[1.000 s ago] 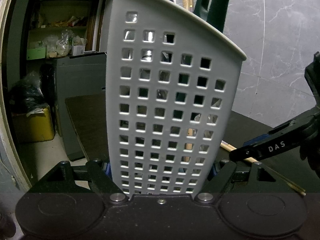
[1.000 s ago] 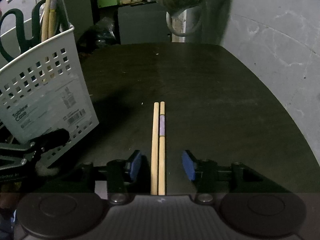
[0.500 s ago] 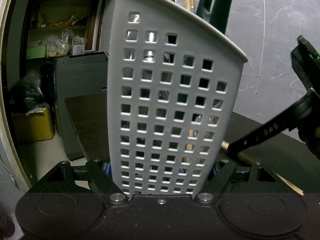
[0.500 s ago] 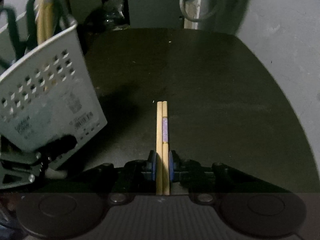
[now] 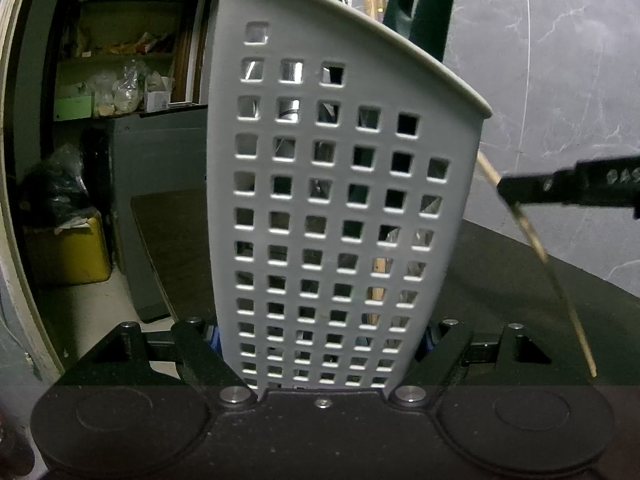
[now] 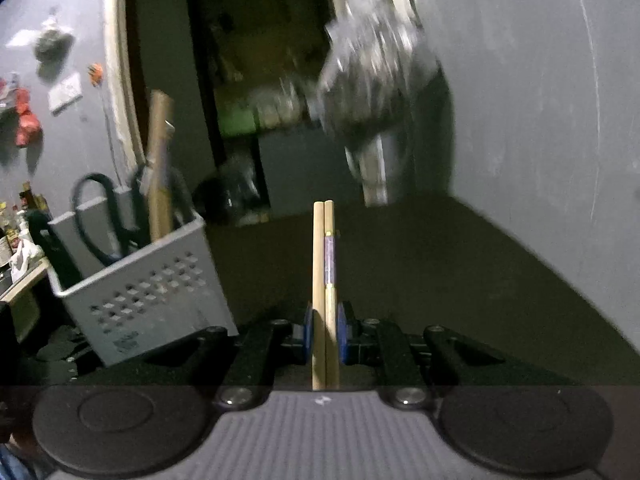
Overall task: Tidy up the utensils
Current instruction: 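Lift the two chopsticks upright with the right tool above the caddy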
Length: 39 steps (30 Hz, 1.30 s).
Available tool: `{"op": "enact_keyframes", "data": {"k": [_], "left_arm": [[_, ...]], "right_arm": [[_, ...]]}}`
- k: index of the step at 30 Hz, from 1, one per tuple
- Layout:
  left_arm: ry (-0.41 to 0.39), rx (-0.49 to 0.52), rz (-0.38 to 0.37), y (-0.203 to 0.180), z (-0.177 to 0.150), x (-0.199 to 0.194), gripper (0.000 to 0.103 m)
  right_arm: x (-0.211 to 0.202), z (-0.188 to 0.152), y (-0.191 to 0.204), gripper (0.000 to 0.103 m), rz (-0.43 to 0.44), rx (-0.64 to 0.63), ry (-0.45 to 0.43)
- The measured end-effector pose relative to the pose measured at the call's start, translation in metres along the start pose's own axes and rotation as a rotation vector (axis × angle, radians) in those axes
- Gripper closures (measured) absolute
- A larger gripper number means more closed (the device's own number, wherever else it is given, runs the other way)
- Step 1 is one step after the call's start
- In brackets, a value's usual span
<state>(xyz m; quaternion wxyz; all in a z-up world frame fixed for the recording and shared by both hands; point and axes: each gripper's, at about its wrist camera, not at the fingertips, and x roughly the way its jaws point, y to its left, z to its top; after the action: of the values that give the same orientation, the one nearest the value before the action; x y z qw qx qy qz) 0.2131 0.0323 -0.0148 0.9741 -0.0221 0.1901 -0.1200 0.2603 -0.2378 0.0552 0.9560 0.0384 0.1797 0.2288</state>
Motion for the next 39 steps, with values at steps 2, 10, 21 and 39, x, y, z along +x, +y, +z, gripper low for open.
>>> {"op": "enact_keyframes", "data": {"k": [2, 10, 21, 39], "left_arm": [[0.000, 0.001, 0.001, -0.001, 0.000, 0.000, 0.022], [0.000, -0.001, 0.000, -0.002, 0.000, -0.001, 0.022], [0.001, -0.001, -0.001, -0.003, 0.000, -0.001, 0.022], [0.000, -0.001, -0.001, -0.002, 0.000, -0.001, 0.022]], "right_arm": [[-0.006, 0.001, 0.004, 0.089, 0.008, -0.012, -0.045], [-0.017, 0.020, 0.010, 0.089, 0.059, 0.011, -0.168], [-0.033, 0.048, 0.021, 0.089, 0.183, 0.042, -0.325], [-0.024, 0.084, 0.050, 0.088, 0.295, 0.056, -0.447]]}}
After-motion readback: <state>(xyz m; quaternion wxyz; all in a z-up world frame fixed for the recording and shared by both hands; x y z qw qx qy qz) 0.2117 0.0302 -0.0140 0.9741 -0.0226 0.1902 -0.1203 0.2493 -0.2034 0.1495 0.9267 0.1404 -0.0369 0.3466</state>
